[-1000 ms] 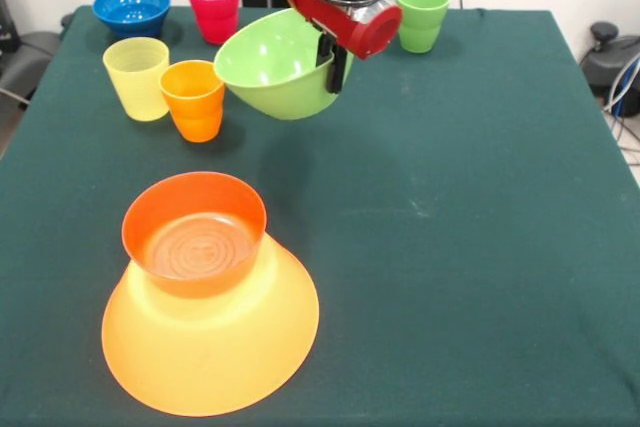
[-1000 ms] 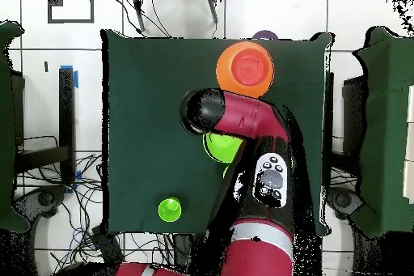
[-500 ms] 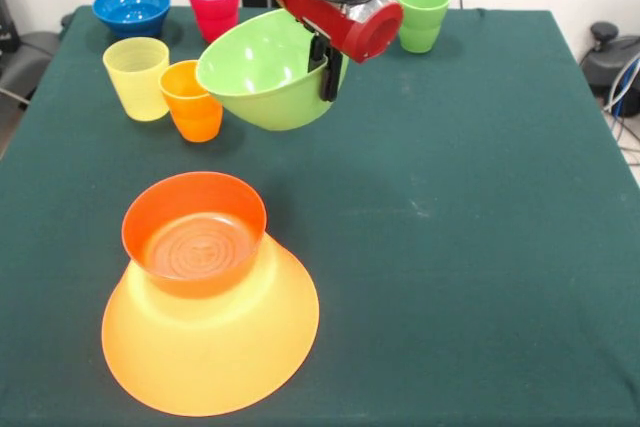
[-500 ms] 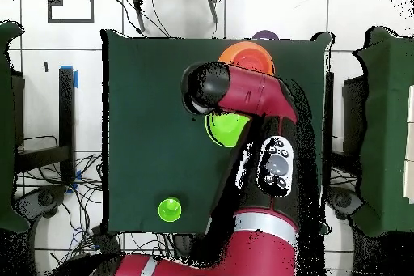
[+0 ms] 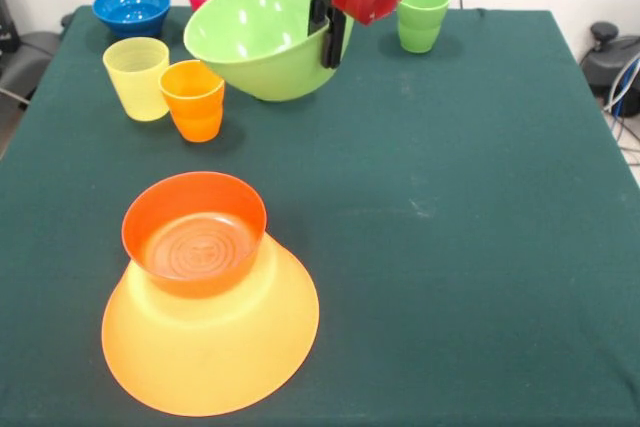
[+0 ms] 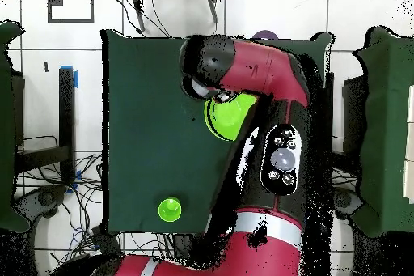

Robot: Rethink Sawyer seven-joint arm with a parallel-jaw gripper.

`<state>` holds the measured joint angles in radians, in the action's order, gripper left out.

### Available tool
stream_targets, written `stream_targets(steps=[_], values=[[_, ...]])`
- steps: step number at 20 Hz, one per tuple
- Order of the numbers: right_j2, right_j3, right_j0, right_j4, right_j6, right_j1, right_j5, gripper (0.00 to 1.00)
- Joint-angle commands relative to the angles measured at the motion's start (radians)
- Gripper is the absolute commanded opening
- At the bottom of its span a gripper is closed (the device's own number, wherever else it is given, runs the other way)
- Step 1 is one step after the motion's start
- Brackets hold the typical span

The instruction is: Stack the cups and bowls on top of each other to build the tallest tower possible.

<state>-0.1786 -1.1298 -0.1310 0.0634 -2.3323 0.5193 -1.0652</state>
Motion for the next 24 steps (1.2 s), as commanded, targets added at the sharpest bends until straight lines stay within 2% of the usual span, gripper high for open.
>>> stream_targets(steps=[1,5,12,20,24], values=[[0.038,0.103,-0.017,-0.069,0.04,-0.033,-0.144,0.0],[0.044,0.167,-0.035,-0.079,0.07,-0.057,-0.179,0.0],[0.093,0.309,-0.076,-0.086,0.122,-0.171,-0.159,0.0],[0.097,0.437,-0.082,-0.088,0.133,-0.256,-0.167,0.0],[0.088,0.471,-0.078,-0.082,0.132,-0.274,-0.179,0.0]])
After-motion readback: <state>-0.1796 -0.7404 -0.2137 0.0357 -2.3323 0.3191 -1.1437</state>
